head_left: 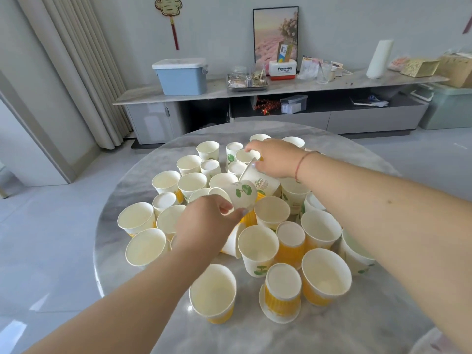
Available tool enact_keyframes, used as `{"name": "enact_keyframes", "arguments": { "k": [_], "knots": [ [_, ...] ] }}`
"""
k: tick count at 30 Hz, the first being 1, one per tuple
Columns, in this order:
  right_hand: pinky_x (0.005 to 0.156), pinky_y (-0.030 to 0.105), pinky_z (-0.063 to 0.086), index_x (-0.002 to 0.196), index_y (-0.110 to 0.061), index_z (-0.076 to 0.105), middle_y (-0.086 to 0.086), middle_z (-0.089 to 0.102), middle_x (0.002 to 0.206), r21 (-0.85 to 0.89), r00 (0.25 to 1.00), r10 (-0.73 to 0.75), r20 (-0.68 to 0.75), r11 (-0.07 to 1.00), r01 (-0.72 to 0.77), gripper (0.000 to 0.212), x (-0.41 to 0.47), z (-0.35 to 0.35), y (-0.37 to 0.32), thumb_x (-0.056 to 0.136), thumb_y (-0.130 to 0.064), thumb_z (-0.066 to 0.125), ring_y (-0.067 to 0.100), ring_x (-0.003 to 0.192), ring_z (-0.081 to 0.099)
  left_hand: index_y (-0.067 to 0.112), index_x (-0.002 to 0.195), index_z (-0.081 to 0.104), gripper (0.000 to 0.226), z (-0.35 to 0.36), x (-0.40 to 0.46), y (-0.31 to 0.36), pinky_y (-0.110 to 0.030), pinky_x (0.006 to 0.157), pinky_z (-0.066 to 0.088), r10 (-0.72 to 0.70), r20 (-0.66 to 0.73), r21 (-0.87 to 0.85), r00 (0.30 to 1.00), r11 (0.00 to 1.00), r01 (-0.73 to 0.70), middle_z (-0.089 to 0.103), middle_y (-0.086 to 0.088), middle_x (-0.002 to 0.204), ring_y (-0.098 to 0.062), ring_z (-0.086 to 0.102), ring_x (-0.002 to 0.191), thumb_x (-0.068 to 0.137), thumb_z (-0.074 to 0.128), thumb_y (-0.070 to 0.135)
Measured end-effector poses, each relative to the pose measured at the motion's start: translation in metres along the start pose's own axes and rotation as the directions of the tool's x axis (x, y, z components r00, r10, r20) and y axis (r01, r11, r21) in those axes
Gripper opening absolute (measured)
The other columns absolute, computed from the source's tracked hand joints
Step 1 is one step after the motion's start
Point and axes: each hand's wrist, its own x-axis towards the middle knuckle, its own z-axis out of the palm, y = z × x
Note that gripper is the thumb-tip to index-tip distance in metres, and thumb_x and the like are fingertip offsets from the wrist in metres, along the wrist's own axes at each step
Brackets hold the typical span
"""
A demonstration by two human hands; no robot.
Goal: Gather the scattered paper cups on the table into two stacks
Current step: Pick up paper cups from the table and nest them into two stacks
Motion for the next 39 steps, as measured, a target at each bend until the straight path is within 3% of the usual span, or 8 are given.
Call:
{"name": "enact_keyframes", "arguments": {
  "k": [6,13,17,23,26,29,32,39],
  "knots": [
    [0.051,0.024,0.026,0.115,-0.015,0.056,-0.004,0.046,0.080,-0.282,0.969,-0.058,0.241,0.951,0.127,0.024,0.020,-0.003,-0.014,0.095,-0.019,0.044,0.021,0.083,0.044,0.021,0.077,0.069,0.018,0.002,0.002,-0.004,-0.026,0.058,0.045,0.018,-0.028,-0.067,0.999,0.998,-0.020,0.063,0.015,0.065,-0.014,0.061,0.068,0.084,0.062,0.037],
    [0.069,0.030,0.033,0.092,-0.015,0.059,0.006,0.056,0.090,-0.192,0.986,-0.128,-0.103,0.976,0.107,0.012,-0.031,-0.042,-0.014,0.093,-0.022,0.049,0.029,0.092,0.055,0.022,0.071,0.068,0.016,-0.048,-0.015,-0.004,-0.023,0.050,0.034,0.236,-0.202,0.039,0.950,0.972,-0.233,0.046,0.013,0.053,-0.010,0.046,0.051,0.085,0.065,0.031],
    [0.060,0.024,0.036,0.093,-0.017,0.068,-0.002,0.068,0.093,0.006,0.972,-0.100,-0.214,0.995,0.104,0.014,-0.113,-0.063,-0.011,0.088,-0.028,0.059,0.016,0.080,0.055,0.027,0.068,0.067,0.015,-0.089,-0.040,-0.012,-0.017,0.052,0.036,0.438,-0.026,0.129,0.899,0.893,-0.432,0.055,0.016,0.060,-0.010,0.052,0.073,0.077,0.067,0.040],
    [0.051,0.008,0.040,0.070,-0.020,0.072,0.000,0.068,0.064,0.398,0.996,0.080,-0.030,0.915,-0.061,0.027,-0.208,-0.059,-0.001,0.080,-0.043,0.062,0.000,0.049,0.057,0.033,0.066,0.067,0.014,-0.124,-0.070,-0.016,-0.018,0.051,0.039,0.492,0.193,0.238,0.849,0.816,-0.527,0.055,0.020,0.060,0.001,0.051,0.066,0.070,0.060,0.044],
    [0.049,0.006,0.036,0.067,-0.023,0.071,-0.006,0.065,0.056,0.323,0.987,0.139,0.081,0.933,-0.158,0.040,-0.222,-0.047,0.007,0.074,-0.057,0.052,-0.004,0.045,0.054,0.034,0.066,0.069,0.015,-0.119,-0.081,-0.019,-0.019,0.050,0.041,0.466,0.266,0.254,0.844,0.811,-0.528,0.057,0.021,0.060,0.007,0.050,0.068,0.069,0.059,0.044],
    [0.052,0.004,0.037,0.076,-0.021,0.073,-0.009,0.067,0.057,0.212,0.977,0.187,0.103,0.956,-0.205,0.038,-0.224,-0.036,0.016,0.084,-0.052,0.053,-0.006,0.052,0.057,0.033,0.068,0.070,0.016,-0.106,-0.084,-0.022,-0.017,0.052,0.039,0.450,0.338,0.274,0.827,0.793,-0.544,0.053,0.026,0.061,0.019,0.048,0.070,0.071,0.057,0.042],
    [0.058,0.009,0.035,0.068,-0.007,0.064,0.004,0.070,0.066,0.084,0.981,0.181,0.067,0.979,-0.186,0.048,-0.224,-0.028,0.023,0.089,-0.047,0.050,0.012,0.058,0.059,0.033,0.075,0.070,0.014,-0.094,-0.081,-0.028,-0.020,0.059,0.040,0.418,0.421,0.315,0.805,0.765,-0.562,0.049,0.026,0.063,0.009,0.047,0.064,0.080,0.060,0.040],
    [0.049,0.026,0.022,0.052,-0.015,0.033,0.003,0.032,0.055,0.010,0.989,0.102,0.106,0.995,-0.104,0.052,-0.218,-0.017,0.023,0.090,-0.048,0.044,0.013,0.049,0.026,0.030,0.088,0.071,0.018,-0.076,-0.077,-0.035,-0.010,0.059,0.030,0.344,0.520,0.347,0.782,0.752,-0.561,0.047,0.025,0.068,0.009,0.042,0.063,0.084,0.061,0.044]
  ]
}}
